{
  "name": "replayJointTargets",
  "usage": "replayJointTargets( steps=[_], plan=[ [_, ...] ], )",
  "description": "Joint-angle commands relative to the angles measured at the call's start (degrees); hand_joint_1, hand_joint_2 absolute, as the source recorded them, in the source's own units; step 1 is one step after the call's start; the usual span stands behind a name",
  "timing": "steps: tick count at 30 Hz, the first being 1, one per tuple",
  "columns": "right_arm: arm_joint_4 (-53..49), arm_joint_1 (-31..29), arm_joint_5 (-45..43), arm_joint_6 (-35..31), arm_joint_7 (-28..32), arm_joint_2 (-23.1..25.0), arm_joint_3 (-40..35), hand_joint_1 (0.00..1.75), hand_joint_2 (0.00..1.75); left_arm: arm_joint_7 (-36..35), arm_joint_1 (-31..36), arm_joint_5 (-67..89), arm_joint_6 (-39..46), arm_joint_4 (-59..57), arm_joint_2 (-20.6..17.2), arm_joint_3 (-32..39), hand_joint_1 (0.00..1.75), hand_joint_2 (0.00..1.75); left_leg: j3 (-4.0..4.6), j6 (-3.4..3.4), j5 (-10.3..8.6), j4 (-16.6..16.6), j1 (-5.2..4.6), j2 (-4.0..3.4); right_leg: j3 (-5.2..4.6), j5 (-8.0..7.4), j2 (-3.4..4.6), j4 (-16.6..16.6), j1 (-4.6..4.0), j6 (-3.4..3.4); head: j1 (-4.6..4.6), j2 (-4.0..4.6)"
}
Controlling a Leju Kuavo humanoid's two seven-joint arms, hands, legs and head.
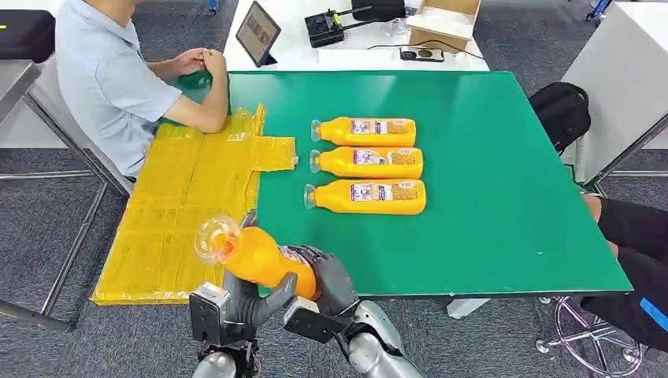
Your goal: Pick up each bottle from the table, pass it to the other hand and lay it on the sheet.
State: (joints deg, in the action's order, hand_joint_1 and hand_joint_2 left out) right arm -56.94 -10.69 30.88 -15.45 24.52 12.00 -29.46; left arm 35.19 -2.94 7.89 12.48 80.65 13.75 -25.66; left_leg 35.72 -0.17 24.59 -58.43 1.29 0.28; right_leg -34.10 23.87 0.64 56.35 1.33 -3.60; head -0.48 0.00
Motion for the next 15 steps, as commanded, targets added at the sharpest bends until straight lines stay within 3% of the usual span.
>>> replayJointTargets(
  steps=[1,2,4,6,13,15],
  plan=[
    [2.03,-1.77,0.61,1.45,0.05,-1.18,-2.5,1.55,1.75,-0.53,2.36,-0.3,-0.42,-3.49,0.55,0.0,0.17,1.75,-0.16,0.06,0.02,0.06,-0.03,0.06,0.19,0.05,-0.12,-0.04,-0.01,0.12,0.02,0.0],
    [2.08,-1.83,0.75,1.49,0.06,-1.2,-2.57,1.55,1.75,-0.87,2.38,-1.06,-1.15,-3.49,0.54,0.12,1.75,1.75,-0.25,0.08,0.05,0.06,-0.01,0.03,0.27,0.07,-0.11,-0.06,-0.03,0.16,0.0,0.0],
    [2.33,-1.96,0.86,1.51,0.04,-1.13,-2.58,1.54,1.75,-1.58,2.41,-2.8,-2.42,-3.57,0.64,0.57,1.75,1.75,-0.23,0.08,0.05,0.06,-0.01,0.01,0.25,0.06,-0.08,-0.06,-0.03,0.15,0.02,0.0],
    [2.68,-1.92,1.02,1.1,0.03,-1.02,-2.48,1.34,1.75,-1.77,2.41,-4.49,-3.42,-3.64,0.78,1.24,1.75,1.75,-0.27,0.09,0.07,0.06,-0.02,0.01,0.29,0.08,-0.09,-0.06,-0.03,0.15,0.0,0.0],
    [2.68,-1.92,1.02,1.1,0.03,-1.02,-2.48,1.34,1.75,-1.77,2.41,-4.49,-3.42,-3.64,0.78,1.24,1.75,1.75,-0.15,0.06,0.02,0.06,-0.02,0.02,0.16,0.03,-0.08,-0.05,-0.01,0.11,0.0,0.0],
    [2.65,-1.77,0.96,0.78,0.15,-1.11,-2.42,0.19,1.75,-2.54,2.27,-7.9,-6.65,-3.17,0.67,1.4,1.75,1.75,-0.38,0.12,0.09,0.09,-0.02,0.01,0.39,0.1,-0.11,-0.08,-0.04,0.22,0.02,0.0]
  ],
)
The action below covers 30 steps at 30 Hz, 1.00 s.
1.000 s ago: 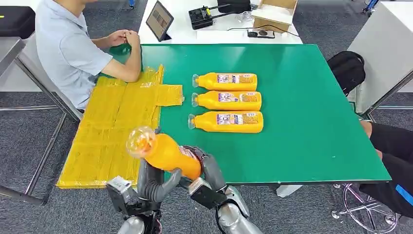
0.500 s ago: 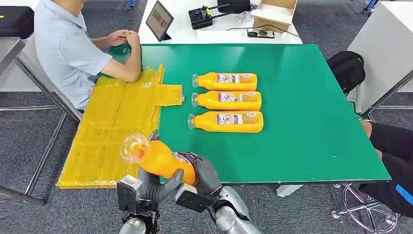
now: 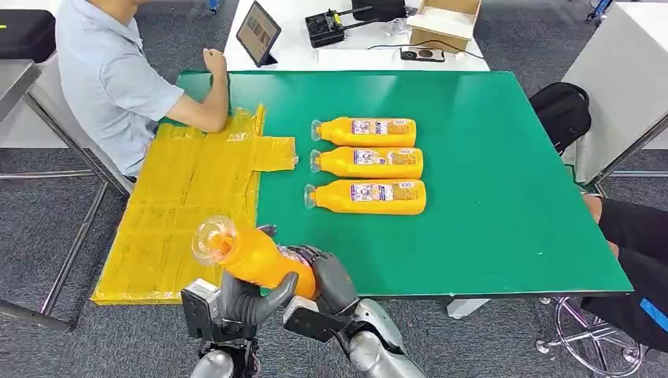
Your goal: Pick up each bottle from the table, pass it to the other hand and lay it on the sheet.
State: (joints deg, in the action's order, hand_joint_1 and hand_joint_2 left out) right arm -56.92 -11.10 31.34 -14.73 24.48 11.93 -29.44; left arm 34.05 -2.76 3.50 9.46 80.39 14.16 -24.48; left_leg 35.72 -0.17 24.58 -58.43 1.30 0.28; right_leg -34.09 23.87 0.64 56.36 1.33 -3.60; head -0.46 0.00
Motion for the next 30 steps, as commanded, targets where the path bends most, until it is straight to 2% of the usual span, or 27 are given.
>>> replayJointTargets(
  steps=[1,2,5,7,8,17,19,20,23,25,28,30],
  plan=[
    [2.76,-1.36,0.36,-0.06,0.24,-1.05,-2.38,0.05,1.75,-1.81,2.06,-4.56,-4.69,-2.8,0.18,0.26,1.75,1.75,-0.21,0.08,0.04,0.06,-0.01,0.03,0.23,0.05,-0.1,-0.06,-0.02,0.13,-0.02,0.0],
    [2.91,-1.41,0.3,-0.14,0.33,-1.09,-2.36,0.0,1.75,-1.98,2.06,-5.07,-5.12,-2.72,0.16,0.37,1.75,1.75,-0.3,0.09,0.06,0.08,-0.01,0.02,0.31,0.07,-0.11,-0.08,-0.04,0.18,0.0,0.0],
    [2.64,-1.18,0.14,-1.04,1.06,-0.83,-1.99,0.0,1.75,-2.74,2.24,-6.72,-6.12,-2.79,0.27,1.04,1.75,1.75,-0.15,0.06,0.02,0.05,-0.02,0.03,0.16,0.03,-0.08,-0.05,-0.01,0.1,-0.02,0.0],
    [1.81,-0.49,-0.59,-2.11,1.78,-0.44,-1.31,0.0,1.75,-2.81,2.31,-7.04,-5.58,-2.5,0.28,1.96,1.75,1.75,-0.35,0.11,0.09,0.09,-0.03,-0.03,0.34,0.09,-0.07,-0.08,-0.03,0.19,0.0,0.0],
    [1.34,-0.23,-0.72,-2.24,2.07,-0.53,-1.34,0.0,0.0,-2.75,2.35,-6.18,-4.23,-2.3,0.23,2.47,1.75,1.75,-0.26,0.09,0.06,0.07,-0.03,0.03,0.27,0.08,-0.11,-0.06,-0.02,0.15,-0.02,0.0],
    [-2.8,1.81,-1.77,-5.43,5.27,-1.11,0.43,0.0,0.0,-5.93,6.49,6.04,7.39,-5.48,-2.67,9.58,1.75,1.75,-0.25,0.06,0.03,0.1,-0.01,0.02,0.24,0.04,-0.09,-0.07,-0.03,0.16,0.0,0.0],
    [-3.56,1.95,-2.17,-5.98,6.38,-0.94,1.05,0.0,0.0,-5.72,9.62,14.6,13.8,-8.17,-4.47,12.17,1.75,1.75,-0.44,0.1,0.05,0.16,-0.01,0.06,0.45,0.09,-0.17,-0.12,-0.05,0.26,-0.02,0.0],
    [-3.79,1.86,-2.24,-6.26,6.75,-0.86,1.27,0.0,0.0,-6.77,11.43,19.82,16.92,-9.64,-5.55,12.82,1.75,1.75,-0.23,0.05,-0.01,0.12,-0.02,0.05,0.23,0.02,-0.11,-0.07,-0.01,0.15,-0.02,0.0],
    [-4.24,1.83,-2.29,-5.91,6.87,-0.86,1.47,0.0,0.0,-6.77,13.18,21.78,16.35,-10.72,-5.97,14.84,1.75,1.75,-0.16,0.03,-0.04,0.1,-0.01,0.02,0.14,-0.01,-0.07,-0.04,-0.02,0.13,-0.04,0.0],
    [-4.25,1.52,-2.56,-6.21,7.74,-0.7,1.73,0.0,0.0,-10.22,15.9,31.83,19.75,-13.17,-8.12,14.51,1.75,1.75,-0.24,0.05,-0.02,0.1,0.0,0.03,0.22,0.02,-0.11,-0.03,-0.04,0.17,0.0,0.0],
    [-4.88,1.26,-3.02,-5.44,7.97,-0.89,2.0,0.0,0.0,-14.52,23.14,36.94,16.04,-20.08,-11.52,16.32,1.75,1.75,-0.16,0.02,-0.11,0.09,0.0,0.08,0.17,0.0,-0.13,0.01,-0.03,0.14,-0.02,0.0],
    [-5.11,1.3,-3.04,-5.22,8.02,-0.95,2.05,0.0,0.0,-15.61,25.43,40.66,15.23,-22.91,-12.95,15.68,1.75,1.75,-0.27,0.04,-0.12,0.1,0.0,0.12,0.27,0.02,-0.19,0.01,-0.04,0.21,-0.02,0.0]
  ],
)
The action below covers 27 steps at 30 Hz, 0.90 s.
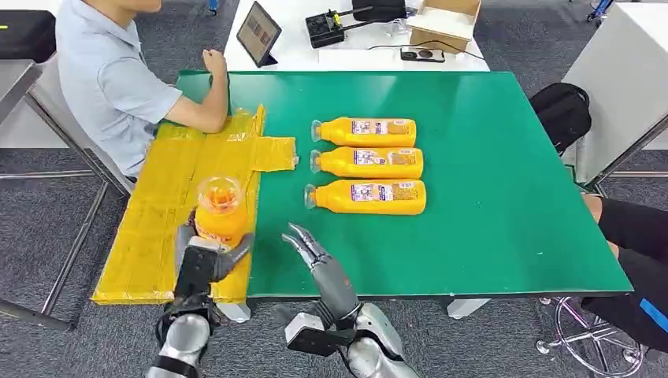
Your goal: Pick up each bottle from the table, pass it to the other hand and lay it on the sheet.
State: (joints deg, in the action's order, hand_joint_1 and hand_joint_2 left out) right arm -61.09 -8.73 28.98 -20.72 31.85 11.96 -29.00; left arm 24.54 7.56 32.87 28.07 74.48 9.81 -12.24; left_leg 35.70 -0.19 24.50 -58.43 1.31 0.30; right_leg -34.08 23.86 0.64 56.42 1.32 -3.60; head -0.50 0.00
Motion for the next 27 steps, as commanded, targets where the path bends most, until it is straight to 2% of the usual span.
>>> replayJointTargets(
  steps=[1,3,5,8,10,11,12,13,14,16,18,20,22,24,26,27],
  plan=[
    [-1.15,-0.92,-0.69,1.03,0.67,-1.06,1.68,0.0,0.0,-7.74,16.95,14.35,-4.05,-19.32,-9.47,3.01,1.75,1.75,-0.15,0.04,-0.04,0.07,0.0,0.09,0.17,0.02,-0.16,-0.03,-0.03,0.15,0.0,0.0],
    [-1.79,-0.49,-0.75,2.16,0.64,-1.19,1.73,0.0,0.0,-13.08,23.46,25.97,-5.08,-27.06,-12.76,-0.07,1.75,1.75,-0.2,0.05,-0.03,0.09,0.0,0.07,0.21,0.02,-0.16,-0.02,-0.04,0.2,0.02,0.0],
    [-1.61,-0.27,-0.94,2.84,1.06,-1.1,1.93,0.0,0.0,-14.91,30.57,30.03,-9.55,-35.33,-13.56,-1.76,1.75,1.75,-0.07,0.0,-0.09,0.04,0.02,0.23,0.12,0.02,-0.3,0.01,-0.05,0.14,0.02,0.0],
    [-1.58,-0.21,-0.94,2.8,1.14,-1.08,1.93,0.0,0.0,-14.93,31.48,30.01,-9.97,-35.66,-13.34,-1.69,1.75,1.75,-0.06,-0.03,-0.14,0.01,0.04,0.15,0.07,0.01,-0.2,0.05,-0.05,0.13,0.0,0.0],
    [-1.13,-0.46,-0.96,3.47,1.28,-0.94,1.75,0.0,0.0,-18.17,35.04,36.07,-12.96,-40.82,-13.6,-5.64,1.75,1.75,-0.13,-0.01,-0.1,0.02,0.03,0.01,0.07,-0.09,-0.1,0.06,-0.05,0.29,0.02,0.0],
    [-0.9,-0.54,-0.98,3.85,1.33,-0.83,1.6,0.0,0.0,-19.88,37.46,39.05,-15.35,-43.91,-13.73,-7.8,1.69,1.75,-0.08,-0.01,-0.11,0.01,0.04,0.06,0.06,-0.08,-0.16,0.07,-0.06,0.26,0.0,0.0],
    [-0.68,-0.55,-0.96,4.28,1.51,-0.76,1.34,0.0,0.0,-20.82,40.18,41.23,-17.69,-47.15,-13.48,-9.56,1.26,1.75,-0.16,0.01,-0.09,0.0,0.05,0.16,0.17,-0.02,-0.29,0.08,-0.08,0.32,0.02,0.0],
    [-0.37,-0.54,-1.01,4.6,1.76,-0.68,1.11,0.0,0.0,-21.54,42.57,43.13,-19.83,-50.52,-13.13,-11.0,1.24,1.75,-0.02,-0.02,-0.13,-0.03,0.05,0.2,0.04,-0.06,-0.3,0.1,-0.07,0.27,0.02,0.0],
    [-0.31,-0.39,-1.02,4.53,1.83,-0.56,1.04,0.0,0.0,-21.61,43.23,43.13,-20.19,-50.71,-12.92,-10.97,1.31,1.75,-0.09,0.01,-0.11,-0.03,0.08,0.27,0.15,-0.02,-0.39,0.09,-0.11,0.32,-0.02,0.0],
    [0.25,-0.4,-1.13,4.54,1.97,-0.6,0.8,0.0,0.0,-21.54,45.05,43.71,-23.64,-53.83,-12.14,-11.51,1.57,1.75,0.0,-0.02,-0.12,-0.03,0.05,0.09,-0.01,-0.09,-0.16,0.09,-0.06,0.25,0.0,0.0],
    [0.79,-0.19,-1.51,4.4,2.2,-0.69,0.74,0.0,0.0,-21.12,45.75,44.5,-25.75,-55.1,-11.63,-12.37,1.71,1.75,-0.03,0.0,-0.09,-0.04,0.07,0.08,0.05,-0.07,-0.16,0.09,-0.09,0.29,0.0,0.0],
    [1.02,-0.22,-1.63,4.43,2.27,-0.74,0.71,0.0,0.0,-20.97,45.86,44.83,-26.08,-55.35,-11.56,-12.75,1.69,1.75,-0.1,0.01,-0.08,-0.01,0.07,0.08,0.11,-0.05,-0.19,0.06,-0.1,0.31,-0.02,0.0],
    [1.53,-0.29,-1.77,4.56,2.35,-0.86,0.7,0.0,0.0,-20.53,45.71,45.04,-26.08,-55.52,-11.42,-13.13,1.62,1.75,-0.2,0.03,-0.04,0.01,0.06,0.08,0.21,-0.01,-0.2,0.04,-0.1,0.35,0.0,0.0],
    [2.07,-0.43,-2.18,4.59,2.89,-0.98,0.65,0.0,0.0,-17.98,46.15,45.76,-28.02,-56.12,-11.59,-14.52,1.31,1.75,-0.21,0.03,-0.03,0.0,0.06,0.03,0.2,-0.02,-0.14,0.04,-0.1,0.34,0.0,0.0],
    [2.36,-0.61,-2.38,4.66,3.08,-1.0,0.63,0.0,0.0,-17.37,46.45,45.65,-28.56,-56.21,-11.89,-14.58,1.31,1.75,-0.06,-0.01,-0.09,0.0,0.05,-0.01,0.01,-0.09,-0.07,0.05,-0.08,0.26,0.0,0.0],
    [2.46,-0.69,-2.45,4.66,3.14,-0.96,0.65,0.0,0.0,-17.02,46.49,45.64,-28.76,-56.2,-11.95,-14.66,1.19,1.75,-0.15,0.02,-0.05,-0.01,0.05,-0.01,0.11,-0.06,-0.09,0.05,-0.1,0.31,0.02,0.0]
  ],
)
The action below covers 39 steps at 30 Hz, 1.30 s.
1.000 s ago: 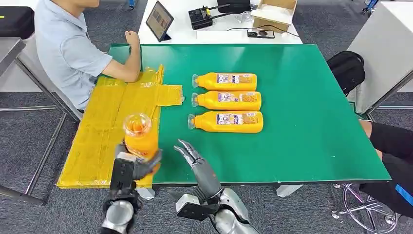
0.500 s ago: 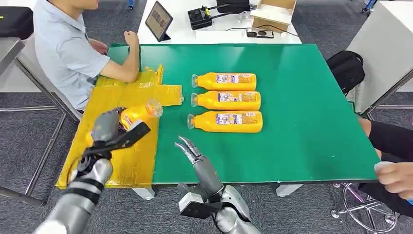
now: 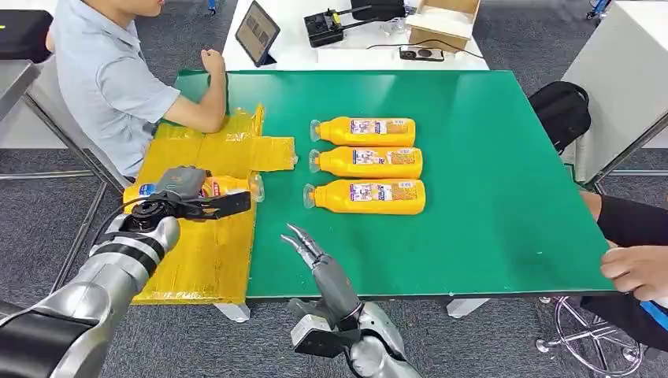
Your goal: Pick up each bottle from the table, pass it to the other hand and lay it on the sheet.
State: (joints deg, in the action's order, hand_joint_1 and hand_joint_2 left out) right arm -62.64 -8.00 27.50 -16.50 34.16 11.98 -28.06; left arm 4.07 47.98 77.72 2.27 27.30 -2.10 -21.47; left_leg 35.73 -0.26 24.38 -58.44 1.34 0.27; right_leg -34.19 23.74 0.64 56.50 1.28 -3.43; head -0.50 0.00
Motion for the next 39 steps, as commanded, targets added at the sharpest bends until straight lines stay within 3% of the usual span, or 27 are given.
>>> replayJointTargets(
  steps=[1,4,6,24,30,35,39],
  plan=[
    [4.29,-1.58,-1.19,0.52,1.14,-0.97,-0.31,0.0,0.0,5.07,6.46,0.9,-4.18,-9.29,-0.16,-6.0,0.86,1.75,-0.09,0.06,0.03,0.0,0.01,0.02,0.12,0.03,-0.07,-0.02,-0.04,0.09,0.0,0.0],
    [5.43,-2.22,-1.92,0.69,1.86,-0.86,-0.53,0.0,0.0,7.26,7.36,-0.39,-7.45,-9.81,-0.23,-5.99,0.23,1.75,-0.17,0.11,0.08,-0.03,0.03,-0.02,0.21,0.06,-0.07,0.0,-0.07,0.16,0.0,0.0],
    [6.73,-2.99,-2.33,0.67,2.49,-0.73,-0.83,0.0,0.0,8.3,7.88,-1.65,-10.66,-10.24,-0.17,-5.73,0.03,1.75,-0.14,0.1,0.07,-0.04,0.03,-0.02,0.19,0.06,-0.07,0.0,-0.07,0.15,0.0,0.0],
    [11.54,-6.08,-3.87,-0.26,4.68,-0.24,-1.55,0.0,0.0,10.21,5.67,-9.53,-17.27,-11.36,-1.06,-3.34,0.0,1.75,-0.19,0.1,0.05,0.03,0.0,-0.12,0.21,0.02,0.05,0.01,-0.03,0.15,0.0,0.0],
    [11.91,-6.19,-4.44,-0.87,5.52,-0.44,-1.51,0.0,0.0,12.76,5.75,-13.94,-15.78,-9.76,-1.53,-0.85,0.0,1.75,-0.07,0.06,0.0,0.01,0.01,-0.05,0.12,0.01,0.0,0.03,-0.03,0.08,0.0,0.0],
    [10.74,-5.31,-5.28,-1.73,5.84,-0.85,-3.12,0.0,0.0,25.66,-0.15,-28.35,-14.31,-2.17,-2.67,6.54,0.0,1.75,-0.25,0.11,0.06,0.06,-0.02,-0.14,0.26,0.04,0.07,0.01,-0.02,0.15,0.0,0.0],
    [10.82,-5.35,-5.9,-2.25,5.84,-1.04,-4.1,0.0,0.0,27.58,-3.43,-32.54,-14.72,2.31,-4.1,5.88,0.0,1.75,-0.33,0.1,0.07,0.12,-0.02,-0.23,0.31,0.03,0.15,-0.04,-0.02,0.16,0.0,0.0]
  ],
)
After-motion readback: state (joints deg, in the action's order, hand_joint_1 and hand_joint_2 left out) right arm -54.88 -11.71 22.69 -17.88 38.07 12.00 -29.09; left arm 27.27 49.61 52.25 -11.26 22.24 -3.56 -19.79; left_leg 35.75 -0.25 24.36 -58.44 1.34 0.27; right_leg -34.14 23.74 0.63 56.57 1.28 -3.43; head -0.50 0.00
